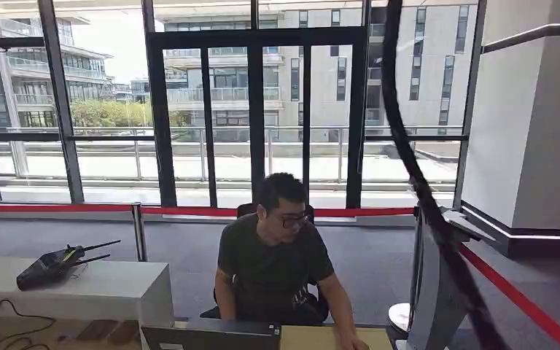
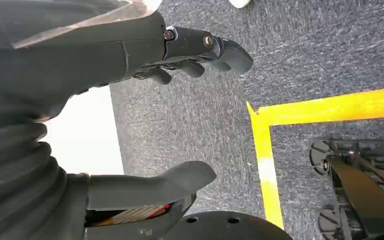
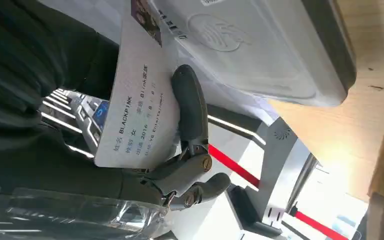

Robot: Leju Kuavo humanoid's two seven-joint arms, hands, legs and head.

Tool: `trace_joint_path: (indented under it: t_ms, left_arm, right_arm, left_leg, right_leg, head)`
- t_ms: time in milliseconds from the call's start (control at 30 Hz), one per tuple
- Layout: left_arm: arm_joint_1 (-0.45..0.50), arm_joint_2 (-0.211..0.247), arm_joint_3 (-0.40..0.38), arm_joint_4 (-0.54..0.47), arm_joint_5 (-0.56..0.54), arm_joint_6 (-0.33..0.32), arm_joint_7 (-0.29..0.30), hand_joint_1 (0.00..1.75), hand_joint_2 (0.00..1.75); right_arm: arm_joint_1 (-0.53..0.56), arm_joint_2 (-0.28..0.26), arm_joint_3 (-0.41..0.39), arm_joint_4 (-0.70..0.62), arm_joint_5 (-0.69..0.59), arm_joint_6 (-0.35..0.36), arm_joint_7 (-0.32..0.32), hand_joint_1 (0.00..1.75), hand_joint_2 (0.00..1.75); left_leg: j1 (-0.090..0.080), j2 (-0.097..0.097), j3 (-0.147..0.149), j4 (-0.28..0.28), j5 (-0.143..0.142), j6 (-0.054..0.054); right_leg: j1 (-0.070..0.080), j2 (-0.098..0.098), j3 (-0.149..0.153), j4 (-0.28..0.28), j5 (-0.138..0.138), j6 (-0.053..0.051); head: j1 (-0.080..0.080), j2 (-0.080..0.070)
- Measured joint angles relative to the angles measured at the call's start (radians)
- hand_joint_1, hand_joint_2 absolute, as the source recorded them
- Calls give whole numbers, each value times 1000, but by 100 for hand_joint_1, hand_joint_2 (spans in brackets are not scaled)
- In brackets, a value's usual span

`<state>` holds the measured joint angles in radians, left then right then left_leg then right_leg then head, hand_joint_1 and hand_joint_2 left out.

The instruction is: Pass the card to the sensor for recognition and then transmit it.

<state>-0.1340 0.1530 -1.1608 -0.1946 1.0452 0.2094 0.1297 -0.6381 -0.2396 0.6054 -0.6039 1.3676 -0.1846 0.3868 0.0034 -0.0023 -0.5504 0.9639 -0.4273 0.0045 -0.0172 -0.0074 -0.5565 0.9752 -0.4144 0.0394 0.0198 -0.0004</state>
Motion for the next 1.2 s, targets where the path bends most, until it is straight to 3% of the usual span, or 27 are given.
trace_joint_path:
  t_ms: [400, 667, 800, 1033, 1200]
  left_arm:
    - [0, 2, 0, 0, -5, -11, -16, 0, 175]
    - [4, 2, 0, 0, -10, -17, -45, 0, 175]
    - [6, 2, 0, 0, -9, -17, -45, 0, 175]
    - [4, 2, 0, 0, -23, -21, -65, 0, 175]
    - [4, 0, 0, 0, -32, -15, -92, 0, 175]
  right_arm:
    - [-26, 8, 0, -17, 42, -4, -11, 175, 175]
    - [-145, -25, 5, -217, 200, 204, -51, 175, 175]
    - [-191, -41, 5, -332, 198, 250, -69, 175, 175]
    - [-213, 2, 41, -446, 201, 251, -103, 175, 175]
    - [-213, 61, 77, -452, 200, 199, -111, 175, 175]
  left_leg:
    - [0, 0, 0, 0, 0, 0]
    - [0, 1, 0, 0, 1, -1]
    - [0, 1, 0, 0, 1, -1]
    - [1, 1, 0, 0, 1, -1]
    - [2, 0, 0, 0, 1, -1]
  right_leg:
    - [0, 1, 0, 0, 1, -1]
    - [0, 1, 0, 1, 1, -1]
    - [0, 1, 0, 1, 1, -1]
    - [1, 1, 0, 1, 1, -1]
    - [1, 1, 0, 1, 0, -1]
  head:
    - [0, 0]
    - [0, 0]
    - [0, 0]
    - [0, 0]
    - [0, 0]
